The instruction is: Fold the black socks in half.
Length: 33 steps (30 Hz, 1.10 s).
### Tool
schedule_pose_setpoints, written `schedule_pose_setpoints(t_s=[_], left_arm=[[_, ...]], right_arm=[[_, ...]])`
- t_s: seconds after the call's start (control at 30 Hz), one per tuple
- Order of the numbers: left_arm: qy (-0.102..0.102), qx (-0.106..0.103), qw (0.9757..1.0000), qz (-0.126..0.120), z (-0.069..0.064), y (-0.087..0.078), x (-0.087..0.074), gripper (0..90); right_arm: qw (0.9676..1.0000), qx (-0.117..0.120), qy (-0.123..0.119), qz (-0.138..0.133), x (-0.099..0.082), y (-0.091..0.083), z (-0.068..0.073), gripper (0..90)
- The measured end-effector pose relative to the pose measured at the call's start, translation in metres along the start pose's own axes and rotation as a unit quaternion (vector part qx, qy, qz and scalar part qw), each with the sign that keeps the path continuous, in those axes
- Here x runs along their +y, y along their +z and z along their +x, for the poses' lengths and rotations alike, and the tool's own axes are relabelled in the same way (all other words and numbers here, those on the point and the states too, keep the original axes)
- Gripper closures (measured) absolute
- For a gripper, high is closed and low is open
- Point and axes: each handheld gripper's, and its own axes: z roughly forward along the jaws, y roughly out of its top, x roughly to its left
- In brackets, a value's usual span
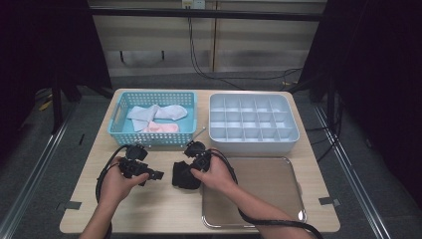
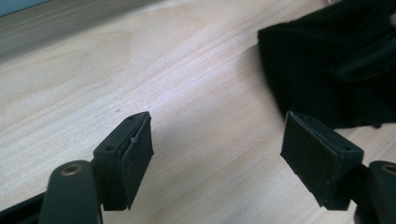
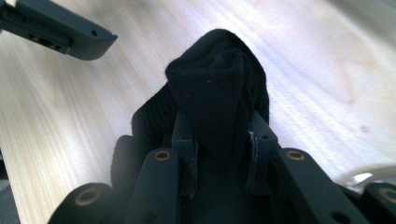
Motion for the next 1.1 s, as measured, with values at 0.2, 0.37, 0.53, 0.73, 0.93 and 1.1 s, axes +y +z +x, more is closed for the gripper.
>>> schedule_pose_setpoints(t_s=[0.2,0.37,0.53,0.73,0.93,1.1], left_arm=[[0.014,0.005,0.9999,-0.006,0.0,0.004,0.0,20.8],[0.035,0.01,0.9992,-0.015,0.0,0.01,-0.001,19.2],[0.039,0.014,0.9989,-0.023,0.001,0.014,-0.003,18.8],[0.044,0.017,0.9983,-0.032,0.002,0.019,-0.005,17.6],[0.065,0.029,0.9971,-0.028,0.003,0.024,-0.01,16.7],[0.082,0.039,0.995,-0.041,-0.001,0.027,-0.015,15.3]], right_arm=[[1.0,0.002,0.007,0.0,0.0,-0.014,-0.004,70.6],[0.9999,-0.002,0.013,-0.006,0.003,-0.034,-0.008,70.6],[0.9998,-0.006,0.016,-0.004,0.003,-0.046,-0.011,70.6],[0.9997,-0.013,0.019,-0.002,0.004,-0.063,-0.017,70.6],[0.9996,-0.021,0.016,0.005,0.007,-0.072,-0.02,70.5],[0.9993,-0.034,0.015,0.01,0.008,-0.085,-0.027,70.5]])
